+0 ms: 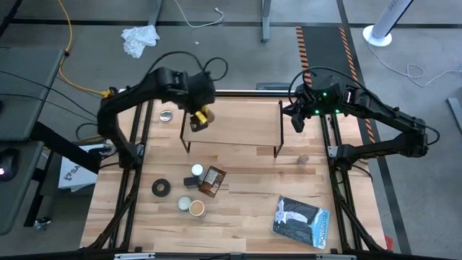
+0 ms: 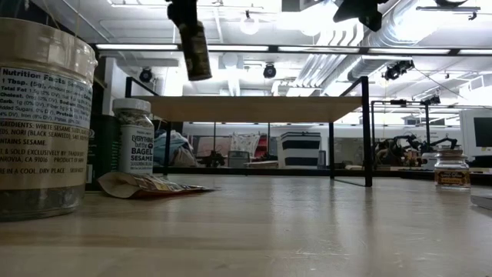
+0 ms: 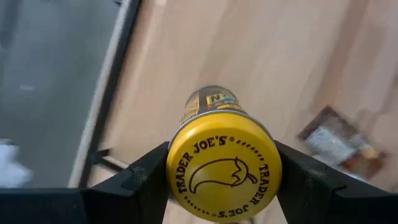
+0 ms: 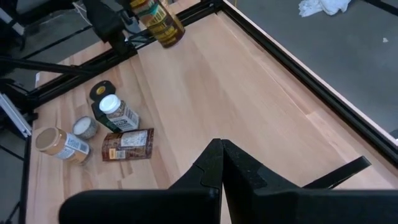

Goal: Shelf spices
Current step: Put the yellow seasoning bottle on the shelf

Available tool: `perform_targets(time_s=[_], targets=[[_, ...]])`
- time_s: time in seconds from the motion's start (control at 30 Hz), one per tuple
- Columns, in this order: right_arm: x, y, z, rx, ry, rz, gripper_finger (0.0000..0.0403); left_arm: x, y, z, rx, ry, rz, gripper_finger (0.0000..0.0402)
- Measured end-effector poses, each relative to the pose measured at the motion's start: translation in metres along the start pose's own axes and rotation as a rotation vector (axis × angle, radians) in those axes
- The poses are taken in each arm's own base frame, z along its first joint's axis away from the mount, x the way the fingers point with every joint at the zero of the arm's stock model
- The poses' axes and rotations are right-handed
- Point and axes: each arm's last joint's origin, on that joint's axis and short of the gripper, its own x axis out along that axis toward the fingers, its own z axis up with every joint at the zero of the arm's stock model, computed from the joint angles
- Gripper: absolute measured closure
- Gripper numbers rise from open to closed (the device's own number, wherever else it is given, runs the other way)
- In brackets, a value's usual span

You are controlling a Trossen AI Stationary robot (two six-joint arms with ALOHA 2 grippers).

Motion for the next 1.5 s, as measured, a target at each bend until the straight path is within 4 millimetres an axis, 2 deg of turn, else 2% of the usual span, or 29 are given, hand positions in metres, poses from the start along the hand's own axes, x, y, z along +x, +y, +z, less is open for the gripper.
perform_targets(time_s=[0.2, 0.33, 0.57, 0.7, 1.07, 1.3, 1.5], targets=[[0.0, 0.0, 0.0, 0.017, 0.0, 0.0, 0.0402, 0.015, 0.016, 0.009, -0.144, 0.05, -0.018, 0.0175], [0.0, 0.0, 0.0, 0.005, 0.0, 0.0, 0.0402, 0.015, 0.028, 0.005, -0.358, 0.053, 0.006, 0.0174], [0.0, 0.0, 0.0, -0.021, -0.003, -0.005, 0.0402, 0.019, 0.032, 0.002, -0.622, 0.076, 0.005, 0.0174], [0.0, 0.0, 0.0, -0.025, -0.004, -0.007, 0.0402, 0.027, 0.026, -0.002, -0.603, 0.104, 0.042, 0.0174], [0.0, 0.0, 0.0, -0.088, -0.003, -0.008, 0.0402, 0.042, 0.022, -0.03, -0.665, 0.204, 0.115, 0.017], [0.0, 0.0, 0.0, -0.108, -0.003, -0.008, 0.0402, 0.043, 0.022, -0.031, -0.641, 0.205, 0.114, 0.0143], [0.0, 0.0, 0.0, -0.134, -0.003, -0.008, 0.0402, 0.041, 0.022, -0.03, -0.631, 0.196, 0.113, 0.0137]])
